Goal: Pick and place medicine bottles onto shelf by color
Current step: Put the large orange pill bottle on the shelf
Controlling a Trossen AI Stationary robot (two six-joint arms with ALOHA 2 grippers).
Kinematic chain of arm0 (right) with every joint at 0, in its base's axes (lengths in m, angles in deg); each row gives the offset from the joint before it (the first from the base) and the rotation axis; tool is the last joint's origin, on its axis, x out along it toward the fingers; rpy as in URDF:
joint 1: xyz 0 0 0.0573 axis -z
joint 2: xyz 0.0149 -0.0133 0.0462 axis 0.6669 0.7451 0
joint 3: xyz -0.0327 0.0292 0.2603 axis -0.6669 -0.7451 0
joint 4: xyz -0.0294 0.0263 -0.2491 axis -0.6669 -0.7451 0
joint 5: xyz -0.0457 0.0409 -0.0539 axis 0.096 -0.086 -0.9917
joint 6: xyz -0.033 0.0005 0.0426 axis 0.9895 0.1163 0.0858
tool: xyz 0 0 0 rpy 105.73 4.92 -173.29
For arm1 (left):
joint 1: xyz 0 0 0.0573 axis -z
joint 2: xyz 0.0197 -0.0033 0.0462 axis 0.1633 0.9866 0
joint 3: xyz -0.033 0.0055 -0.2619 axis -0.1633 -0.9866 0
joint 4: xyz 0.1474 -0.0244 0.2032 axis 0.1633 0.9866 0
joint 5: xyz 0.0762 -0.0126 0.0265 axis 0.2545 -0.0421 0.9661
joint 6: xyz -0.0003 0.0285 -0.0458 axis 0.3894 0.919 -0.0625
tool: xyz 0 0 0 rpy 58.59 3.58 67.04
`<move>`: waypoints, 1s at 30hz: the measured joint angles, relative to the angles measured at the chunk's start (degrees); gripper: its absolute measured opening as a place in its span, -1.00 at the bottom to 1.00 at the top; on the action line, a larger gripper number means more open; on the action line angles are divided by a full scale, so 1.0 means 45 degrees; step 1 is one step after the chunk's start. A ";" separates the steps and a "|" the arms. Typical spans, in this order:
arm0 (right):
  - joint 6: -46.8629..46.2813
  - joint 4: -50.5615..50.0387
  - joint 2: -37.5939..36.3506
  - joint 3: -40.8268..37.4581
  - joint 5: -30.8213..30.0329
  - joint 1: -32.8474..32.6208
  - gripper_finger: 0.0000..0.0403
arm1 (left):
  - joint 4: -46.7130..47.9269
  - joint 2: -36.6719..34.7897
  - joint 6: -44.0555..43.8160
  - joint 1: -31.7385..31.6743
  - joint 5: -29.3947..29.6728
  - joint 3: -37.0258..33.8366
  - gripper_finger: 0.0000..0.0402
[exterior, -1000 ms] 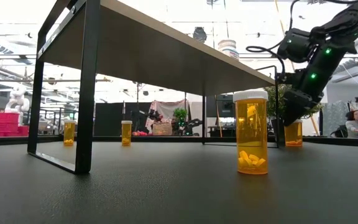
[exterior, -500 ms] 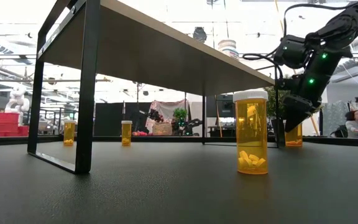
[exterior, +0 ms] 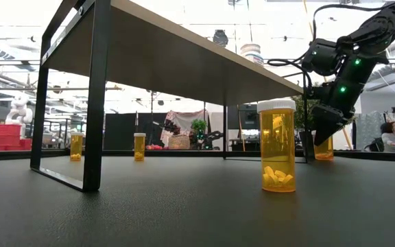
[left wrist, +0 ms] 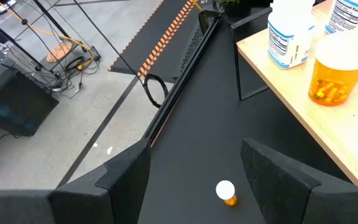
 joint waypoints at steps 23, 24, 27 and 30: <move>-0.1670 -0.0344 -0.0010 0.0000 0.1928 -0.0019 0.16 | 0.0021 0.0000 0.0000 0.0003 0.0000 0.0000 0.26; -0.1671 -0.0345 -0.0010 0.0000 0.1928 -0.0019 0.18 | 0.0022 0.0000 0.0000 0.0005 0.0000 0.0000 0.26; -0.1671 -0.0296 -0.0010 0.0000 0.1916 -0.0019 0.23 | 0.0022 0.0000 -0.0005 0.0002 0.0000 0.0000 0.26; -0.1666 -0.0296 -0.0010 0.0000 0.1914 -0.0019 0.26 | 0.0027 0.0000 -0.0012 0.0004 0.0000 0.0000 0.26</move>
